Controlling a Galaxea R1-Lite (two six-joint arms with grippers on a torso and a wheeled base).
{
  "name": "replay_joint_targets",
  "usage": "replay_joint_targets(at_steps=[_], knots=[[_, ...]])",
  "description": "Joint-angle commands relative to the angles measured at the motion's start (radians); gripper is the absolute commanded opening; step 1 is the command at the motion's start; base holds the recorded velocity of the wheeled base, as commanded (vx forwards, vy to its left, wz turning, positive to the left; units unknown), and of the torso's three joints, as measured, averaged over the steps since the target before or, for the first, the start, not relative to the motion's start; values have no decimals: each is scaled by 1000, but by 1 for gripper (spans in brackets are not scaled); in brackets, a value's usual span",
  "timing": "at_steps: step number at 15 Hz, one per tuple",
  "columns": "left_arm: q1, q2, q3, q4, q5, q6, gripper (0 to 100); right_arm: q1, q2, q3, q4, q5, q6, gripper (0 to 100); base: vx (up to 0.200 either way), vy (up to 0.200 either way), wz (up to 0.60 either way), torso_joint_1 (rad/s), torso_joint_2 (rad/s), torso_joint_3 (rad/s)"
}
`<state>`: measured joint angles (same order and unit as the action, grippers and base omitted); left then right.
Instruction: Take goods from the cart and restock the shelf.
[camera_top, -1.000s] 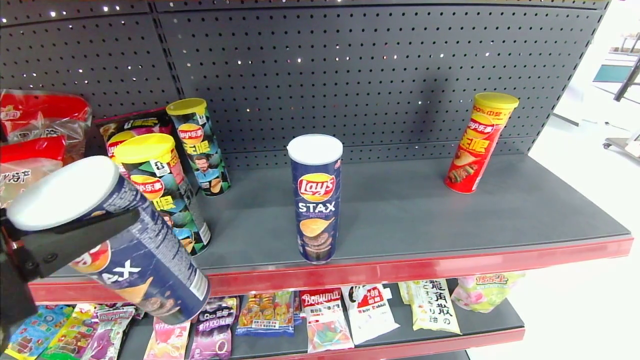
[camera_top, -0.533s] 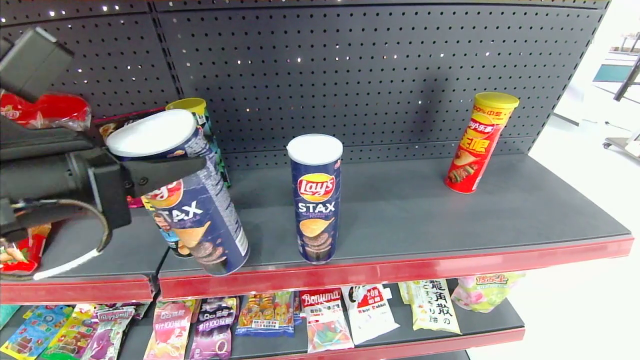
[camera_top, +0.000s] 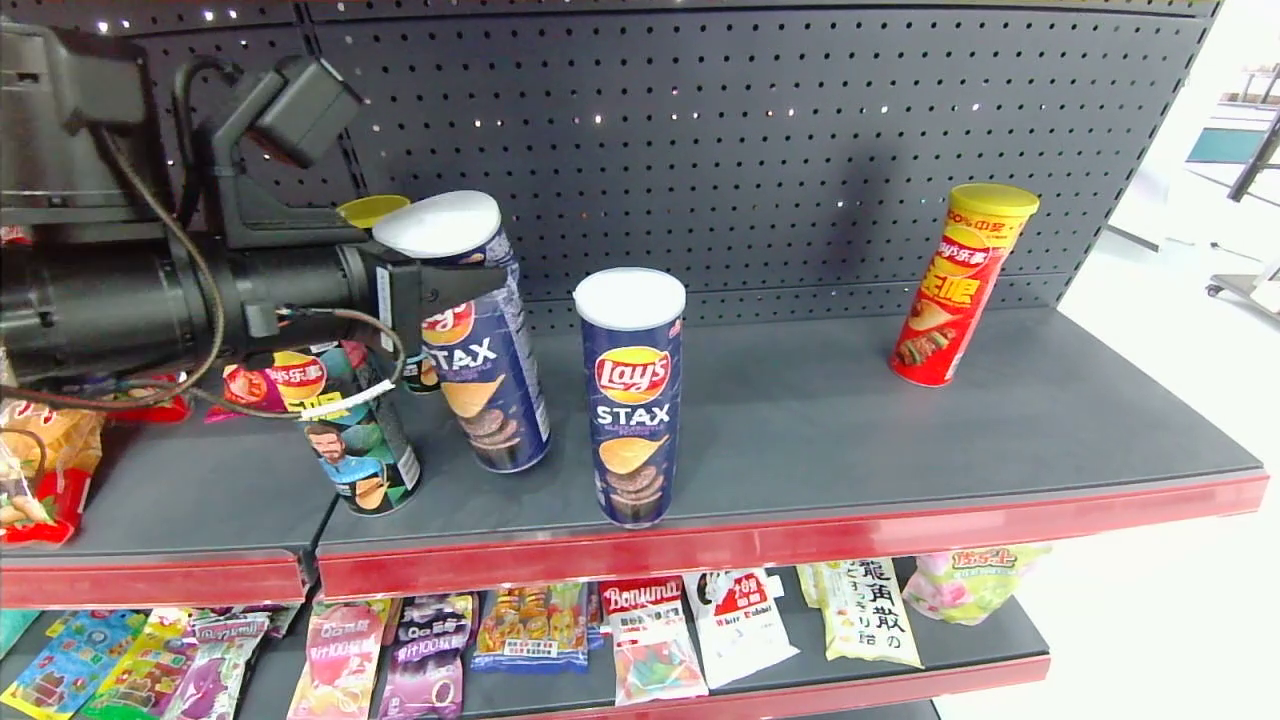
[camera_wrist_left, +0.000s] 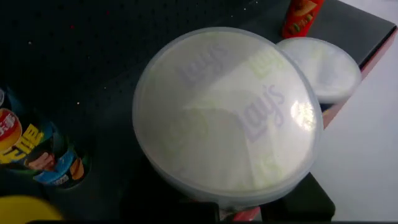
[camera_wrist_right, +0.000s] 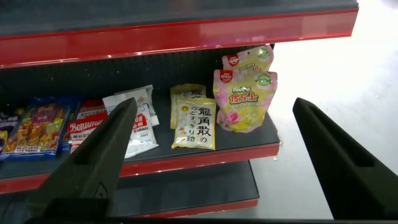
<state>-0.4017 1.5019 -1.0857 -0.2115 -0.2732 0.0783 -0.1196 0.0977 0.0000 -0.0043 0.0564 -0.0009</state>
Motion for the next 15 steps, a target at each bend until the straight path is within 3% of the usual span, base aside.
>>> replay_joint_targets(at_steps=[1, 3, 7, 12, 15], knots=[[-2, 83, -51, -5, -1, 1, 0, 0, 2, 0, 0, 0, 1, 100, 0, 0, 0, 0, 0, 0], [-2, 136, -118, -5, -1, 3, 0, 0, 2, 0, 0, 0, -1, 100, 0, 0, 0, 0, 0, 0], [-2, 219, -218, -3, -1, 55, 0, 0, 2, 0, 0, 0, 1, 100, 0, 0, 0, 0, 0, 0], [-9, 324, -341, -5, -9, 52, 0, 0, 2, 0, 0, 0, -1, 100, 0, 0, 0, 0, 0, 0], [-14, 345, -361, -5, -49, 52, 0, 0, 2, 0, 0, 0, -1, 100, 0, 0, 0, 0, 0, 0]])
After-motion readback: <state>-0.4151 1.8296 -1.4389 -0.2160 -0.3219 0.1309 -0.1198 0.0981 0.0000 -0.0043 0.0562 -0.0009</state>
